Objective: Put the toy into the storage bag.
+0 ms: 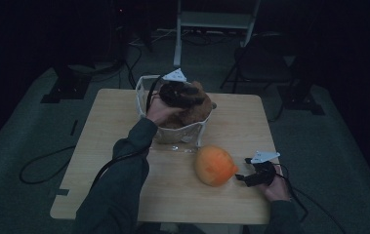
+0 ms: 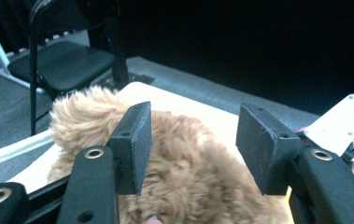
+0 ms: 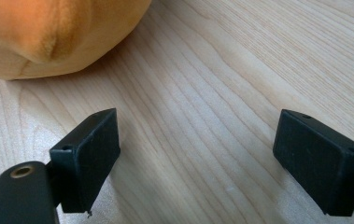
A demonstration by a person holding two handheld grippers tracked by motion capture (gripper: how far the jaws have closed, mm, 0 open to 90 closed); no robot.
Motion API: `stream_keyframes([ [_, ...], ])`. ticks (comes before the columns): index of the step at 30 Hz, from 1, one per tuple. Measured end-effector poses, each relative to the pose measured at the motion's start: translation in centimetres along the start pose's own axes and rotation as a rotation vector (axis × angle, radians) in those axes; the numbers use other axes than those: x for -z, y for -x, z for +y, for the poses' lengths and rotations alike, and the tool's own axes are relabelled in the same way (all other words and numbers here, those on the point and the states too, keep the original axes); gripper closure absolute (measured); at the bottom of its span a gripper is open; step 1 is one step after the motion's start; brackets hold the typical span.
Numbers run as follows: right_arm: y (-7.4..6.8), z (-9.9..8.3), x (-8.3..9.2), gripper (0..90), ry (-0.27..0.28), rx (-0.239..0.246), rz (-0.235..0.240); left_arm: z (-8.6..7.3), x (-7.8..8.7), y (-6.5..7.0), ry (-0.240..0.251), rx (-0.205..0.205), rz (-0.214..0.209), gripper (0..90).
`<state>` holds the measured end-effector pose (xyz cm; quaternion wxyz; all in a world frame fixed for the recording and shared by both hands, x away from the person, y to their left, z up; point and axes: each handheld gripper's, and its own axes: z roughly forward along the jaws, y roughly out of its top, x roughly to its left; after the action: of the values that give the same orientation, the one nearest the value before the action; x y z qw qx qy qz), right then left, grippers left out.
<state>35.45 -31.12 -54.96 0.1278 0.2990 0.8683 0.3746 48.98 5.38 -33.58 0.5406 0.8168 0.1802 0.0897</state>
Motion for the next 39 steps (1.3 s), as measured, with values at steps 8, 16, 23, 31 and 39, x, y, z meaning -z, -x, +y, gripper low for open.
stream_keyframes([
  [8, 0.0, 0.0, 0.0, 13.9, 0.002, 0.001, 0.000, 0.3, 0.9, 0.7, 0.007, 0.010, -0.023, 42.5],
  [16, 0.0, 0.0, 0.0, 13.9, 0.002, 0.002, 0.000, -0.3, 2.2, 1.2, 0.030, 0.042, -0.054, 41.1],
  [23, 0.0, 0.0, 0.0, 13.9, 0.003, 0.001, 0.000, -0.2, 2.6, 2.3, 0.033, 0.022, -0.070, 40.6],
  [31, 0.0, 0.0, 0.0, 13.9, 0.002, 0.000, 0.001, -0.4, 2.9, 3.4, 0.032, 0.000, -0.083, 39.9],
  [39, 0.0, 0.0, 0.0, 13.9, 0.002, 0.000, 0.001, -0.6, 3.3, 4.4, 0.032, -0.024, -0.091, 40.0],
])
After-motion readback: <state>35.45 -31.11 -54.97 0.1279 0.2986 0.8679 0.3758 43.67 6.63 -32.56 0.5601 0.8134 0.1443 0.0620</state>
